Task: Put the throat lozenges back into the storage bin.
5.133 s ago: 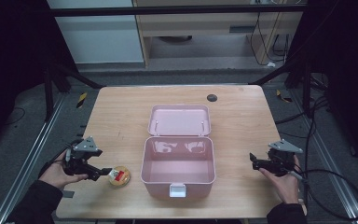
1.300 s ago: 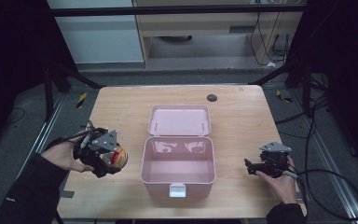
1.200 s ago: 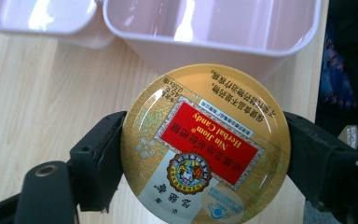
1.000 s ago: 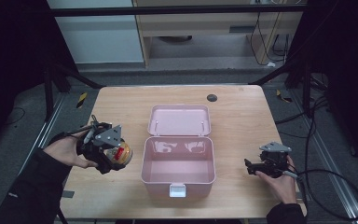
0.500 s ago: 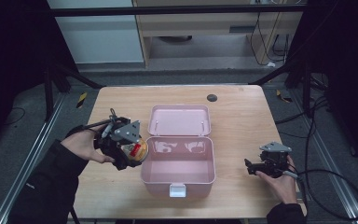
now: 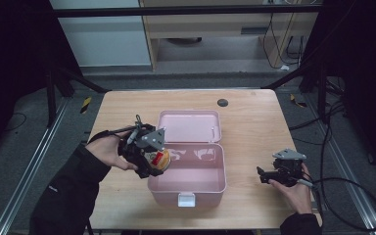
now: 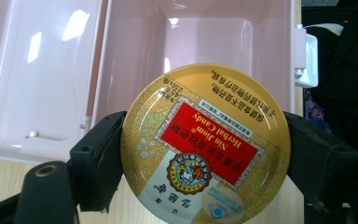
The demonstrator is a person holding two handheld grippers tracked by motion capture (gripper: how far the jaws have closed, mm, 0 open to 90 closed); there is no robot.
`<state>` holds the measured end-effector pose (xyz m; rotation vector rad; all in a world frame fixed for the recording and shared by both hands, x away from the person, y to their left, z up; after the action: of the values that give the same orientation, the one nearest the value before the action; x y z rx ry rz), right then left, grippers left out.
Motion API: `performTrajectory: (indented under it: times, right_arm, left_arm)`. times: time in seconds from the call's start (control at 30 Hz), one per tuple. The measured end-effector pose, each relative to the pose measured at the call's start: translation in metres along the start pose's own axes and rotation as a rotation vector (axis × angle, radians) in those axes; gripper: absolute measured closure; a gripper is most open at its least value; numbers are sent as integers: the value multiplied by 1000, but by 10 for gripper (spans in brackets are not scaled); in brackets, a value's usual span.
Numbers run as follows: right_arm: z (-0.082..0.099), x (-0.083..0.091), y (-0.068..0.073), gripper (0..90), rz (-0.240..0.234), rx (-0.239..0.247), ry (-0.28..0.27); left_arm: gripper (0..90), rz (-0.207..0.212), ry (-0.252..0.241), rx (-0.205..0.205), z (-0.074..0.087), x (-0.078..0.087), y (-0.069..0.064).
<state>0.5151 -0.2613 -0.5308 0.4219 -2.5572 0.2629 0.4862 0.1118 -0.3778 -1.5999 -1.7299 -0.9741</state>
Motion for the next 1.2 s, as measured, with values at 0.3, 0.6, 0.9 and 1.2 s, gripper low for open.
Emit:
performTrajectory:
  times: [0.3,0.6,0.9,1.2]
  right_arm:
    - [0,0,0,17,0,3,2]
    - [1,-1,0,16,-1,8,4]
    - [2,-2,2,16,-2,10,13]
    - [3,-3,3,16,-5,13,20]
  left_arm:
    - [194,21,16,-11,-5,-18,1]
    - [195,42,41,4,1,-34,0]
    - [195,58,53,17,9,-49,0]
    - [194,74,78,27,18,-69,0]
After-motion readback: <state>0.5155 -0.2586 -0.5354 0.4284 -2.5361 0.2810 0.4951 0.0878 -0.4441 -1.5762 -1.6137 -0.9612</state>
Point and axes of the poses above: each handheld gripper's, and its own axes: x roughly backward along the jaws, z roughly out of its underside, y roughly to its left, the point moved 8 cm from there along -x, roughly forward along the jaws, and after that the axes turned 10 degrees about -y, right-handed, at the moved point
